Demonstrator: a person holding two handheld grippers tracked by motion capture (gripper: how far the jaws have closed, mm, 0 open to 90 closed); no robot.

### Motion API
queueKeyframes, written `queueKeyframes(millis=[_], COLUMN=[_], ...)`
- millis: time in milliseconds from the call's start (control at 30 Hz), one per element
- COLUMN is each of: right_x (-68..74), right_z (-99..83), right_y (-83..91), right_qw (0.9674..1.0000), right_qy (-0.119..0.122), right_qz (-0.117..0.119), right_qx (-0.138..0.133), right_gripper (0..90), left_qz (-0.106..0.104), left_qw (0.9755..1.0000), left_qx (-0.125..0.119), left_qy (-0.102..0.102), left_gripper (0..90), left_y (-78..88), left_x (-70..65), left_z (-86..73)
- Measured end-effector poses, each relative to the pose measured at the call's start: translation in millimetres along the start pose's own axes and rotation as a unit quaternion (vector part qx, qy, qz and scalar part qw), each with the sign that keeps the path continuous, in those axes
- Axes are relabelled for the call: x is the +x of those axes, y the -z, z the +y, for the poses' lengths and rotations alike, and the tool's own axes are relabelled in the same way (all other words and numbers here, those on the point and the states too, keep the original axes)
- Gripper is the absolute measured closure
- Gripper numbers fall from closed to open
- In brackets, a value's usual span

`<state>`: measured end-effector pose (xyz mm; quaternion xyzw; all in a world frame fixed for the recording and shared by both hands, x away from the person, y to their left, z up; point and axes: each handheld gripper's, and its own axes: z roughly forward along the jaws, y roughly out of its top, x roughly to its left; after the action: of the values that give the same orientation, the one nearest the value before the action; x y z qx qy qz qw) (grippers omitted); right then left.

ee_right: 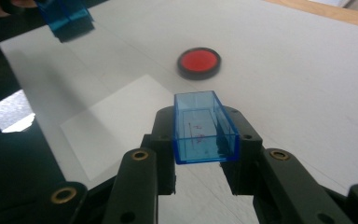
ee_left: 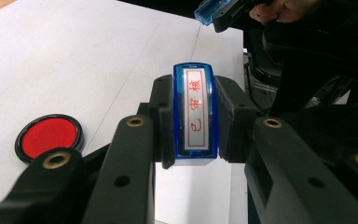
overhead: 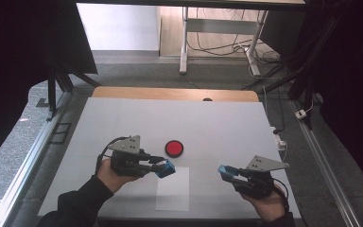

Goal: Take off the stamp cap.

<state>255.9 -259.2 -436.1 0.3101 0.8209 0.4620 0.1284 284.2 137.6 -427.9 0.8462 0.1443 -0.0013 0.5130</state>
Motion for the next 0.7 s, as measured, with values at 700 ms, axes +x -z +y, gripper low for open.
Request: queueKeyframes(millis=[700], right_x=[-16.1], right_z=[-30.4], right_y=[24.0], right_qw=[0.9956], right_qy=[-0.055], right_qz=[-0.074], right_qx=[0.016], right_gripper=[67.9], left_qz=[0.020], left_qw=[0.9997], left_qx=[-0.009], left_qy=[0.011], left_gripper=[70.3], left_y=[4.5], left_x=[2.7], left_z=[1.0])
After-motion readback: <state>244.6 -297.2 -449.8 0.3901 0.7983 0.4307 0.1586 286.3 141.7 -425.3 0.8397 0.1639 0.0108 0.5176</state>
